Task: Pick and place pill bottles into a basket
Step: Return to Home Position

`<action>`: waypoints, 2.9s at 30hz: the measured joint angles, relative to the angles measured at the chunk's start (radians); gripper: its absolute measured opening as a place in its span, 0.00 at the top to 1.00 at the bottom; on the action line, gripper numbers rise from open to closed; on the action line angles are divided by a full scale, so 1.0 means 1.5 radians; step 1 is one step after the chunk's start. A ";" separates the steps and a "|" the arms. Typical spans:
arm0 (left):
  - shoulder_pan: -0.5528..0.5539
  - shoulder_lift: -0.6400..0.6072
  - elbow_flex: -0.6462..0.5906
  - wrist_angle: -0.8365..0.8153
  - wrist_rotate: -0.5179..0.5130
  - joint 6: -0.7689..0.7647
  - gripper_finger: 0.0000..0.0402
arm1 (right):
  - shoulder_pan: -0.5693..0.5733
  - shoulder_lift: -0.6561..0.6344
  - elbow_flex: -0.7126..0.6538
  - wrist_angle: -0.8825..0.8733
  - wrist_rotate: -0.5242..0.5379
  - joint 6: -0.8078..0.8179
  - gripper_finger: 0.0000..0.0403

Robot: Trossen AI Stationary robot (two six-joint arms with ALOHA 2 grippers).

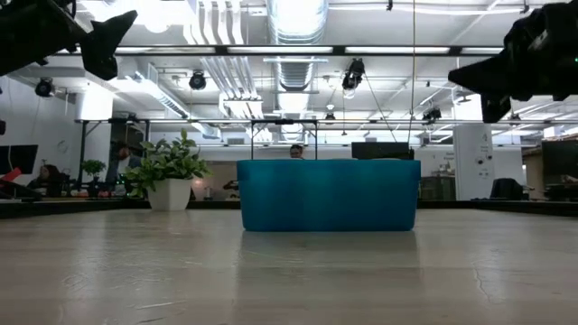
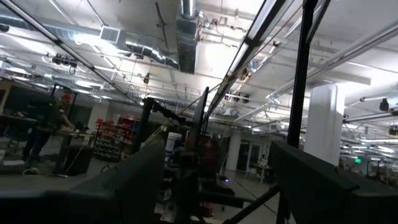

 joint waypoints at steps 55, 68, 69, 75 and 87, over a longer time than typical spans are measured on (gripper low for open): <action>0.000 0.004 0.000 -0.340 0.030 0.073 0.32 | 0.000 0.080 0.000 -0.031 -0.054 -0.102 0.98; 0.000 0.009 -0.001 -0.338 0.029 0.071 0.32 | 0.000 0.080 0.000 -0.031 -0.054 -0.091 0.98; 0.000 0.010 -0.001 -0.337 0.028 0.071 0.32 | 0.000 0.080 0.000 -0.031 -0.054 -0.091 0.98; 0.000 0.013 -0.001 -0.334 0.027 0.071 0.32 | 0.000 0.080 0.000 -0.031 -0.054 -0.094 0.98; 0.000 0.013 -0.001 -0.329 0.029 0.071 0.32 | 0.000 0.080 0.000 -0.031 -0.054 -0.094 0.98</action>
